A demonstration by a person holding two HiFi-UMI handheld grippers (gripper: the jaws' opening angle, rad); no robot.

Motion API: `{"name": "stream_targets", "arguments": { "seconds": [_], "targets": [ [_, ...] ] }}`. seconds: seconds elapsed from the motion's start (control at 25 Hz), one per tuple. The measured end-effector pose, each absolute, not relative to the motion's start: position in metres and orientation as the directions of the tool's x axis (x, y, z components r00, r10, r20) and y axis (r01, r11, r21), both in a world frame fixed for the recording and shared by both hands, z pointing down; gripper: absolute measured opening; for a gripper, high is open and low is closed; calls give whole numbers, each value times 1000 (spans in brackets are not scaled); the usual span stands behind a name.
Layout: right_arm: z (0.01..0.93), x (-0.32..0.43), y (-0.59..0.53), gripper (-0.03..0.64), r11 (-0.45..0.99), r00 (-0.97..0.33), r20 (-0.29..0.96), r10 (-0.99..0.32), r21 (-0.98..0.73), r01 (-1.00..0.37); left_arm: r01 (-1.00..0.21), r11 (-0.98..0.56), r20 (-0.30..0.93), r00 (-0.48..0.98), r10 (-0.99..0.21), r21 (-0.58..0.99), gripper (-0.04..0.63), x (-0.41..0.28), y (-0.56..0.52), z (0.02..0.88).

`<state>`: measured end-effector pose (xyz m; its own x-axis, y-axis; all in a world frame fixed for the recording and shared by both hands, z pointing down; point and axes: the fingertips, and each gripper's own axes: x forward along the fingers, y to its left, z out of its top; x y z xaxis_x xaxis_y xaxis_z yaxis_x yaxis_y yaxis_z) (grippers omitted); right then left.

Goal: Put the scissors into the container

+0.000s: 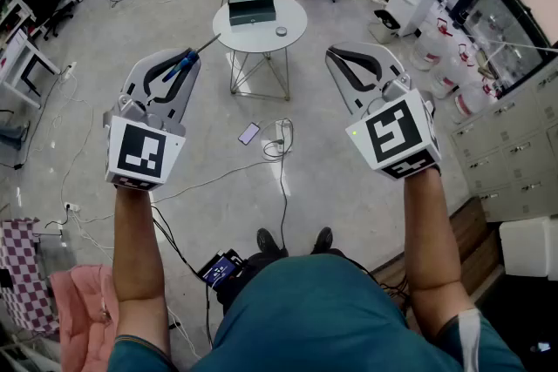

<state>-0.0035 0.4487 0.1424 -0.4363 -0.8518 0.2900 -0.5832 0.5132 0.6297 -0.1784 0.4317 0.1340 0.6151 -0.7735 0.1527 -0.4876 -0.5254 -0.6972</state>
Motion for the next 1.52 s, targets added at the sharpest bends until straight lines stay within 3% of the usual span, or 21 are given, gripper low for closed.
{"name": "stream_targets", "arguments": {
  "seconds": [1.04,1.52],
  "targets": [
    [144,-50,419,43,484,-416,265,-870,618,-619,-479,-551,141,654,-743,-683,55,-218,395,142],
    [156,-13,330,43,567,-525,258,-811,567,-597,-500,-516,199,556,-807,-695,55,-186,331,147]
  ]
}}
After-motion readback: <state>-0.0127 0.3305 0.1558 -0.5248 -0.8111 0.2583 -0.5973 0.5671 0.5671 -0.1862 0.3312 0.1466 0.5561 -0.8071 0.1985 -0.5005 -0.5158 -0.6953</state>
